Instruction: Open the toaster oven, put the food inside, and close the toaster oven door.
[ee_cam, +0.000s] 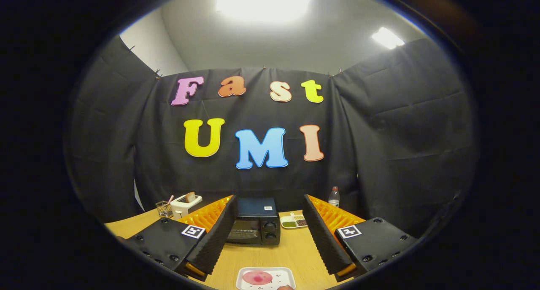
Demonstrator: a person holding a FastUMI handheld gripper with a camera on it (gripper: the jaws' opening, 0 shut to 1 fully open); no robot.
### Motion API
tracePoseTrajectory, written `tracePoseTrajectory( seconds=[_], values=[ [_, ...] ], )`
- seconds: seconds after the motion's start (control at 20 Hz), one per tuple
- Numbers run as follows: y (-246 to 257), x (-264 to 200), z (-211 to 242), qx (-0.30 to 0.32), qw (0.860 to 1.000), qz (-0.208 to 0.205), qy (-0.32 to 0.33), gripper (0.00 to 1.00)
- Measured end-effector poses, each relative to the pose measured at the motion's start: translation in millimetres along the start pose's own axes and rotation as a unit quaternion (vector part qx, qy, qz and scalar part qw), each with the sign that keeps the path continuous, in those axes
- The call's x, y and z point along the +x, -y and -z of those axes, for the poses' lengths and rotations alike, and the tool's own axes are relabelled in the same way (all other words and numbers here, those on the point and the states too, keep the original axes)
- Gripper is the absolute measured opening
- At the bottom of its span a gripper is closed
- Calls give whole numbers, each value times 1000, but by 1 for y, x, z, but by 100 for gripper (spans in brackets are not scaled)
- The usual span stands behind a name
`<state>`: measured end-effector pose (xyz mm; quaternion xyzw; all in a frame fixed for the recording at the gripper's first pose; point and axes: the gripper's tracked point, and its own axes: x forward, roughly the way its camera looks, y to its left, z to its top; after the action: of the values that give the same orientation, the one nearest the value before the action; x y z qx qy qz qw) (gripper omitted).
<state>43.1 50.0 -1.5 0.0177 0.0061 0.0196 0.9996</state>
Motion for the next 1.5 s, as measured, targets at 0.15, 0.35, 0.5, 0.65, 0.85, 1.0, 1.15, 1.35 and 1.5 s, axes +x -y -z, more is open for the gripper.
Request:
tracePoseTrajectory(
  seconds=[0.15, 0.35, 0.5, 0.65, 0.85, 1.0, 1.15, 1.35, 1.5],
  values=[
    [-23, 25, 1, 8, 1000, -15, -1, 98],
    [-59, 61, 8, 19, 999, -38, -6, 98],
    [-81, 88, 19, 16, 998, -53, -12, 98],
    [-99, 115, 33, 18, 998, -63, -23, 98],
    [-114, 146, 59, 24, 996, -67, -45, 98],
    [-123, 167, 82, 21, 995, -67, -66, 98],
    [-131, 185, 105, 16, 994, -68, -86, 98],
    [-140, 203, 138, 11, 991, -66, -119, 98],
    [-144, 213, 161, 6, 988, -61, -143, 98]
  ],
)
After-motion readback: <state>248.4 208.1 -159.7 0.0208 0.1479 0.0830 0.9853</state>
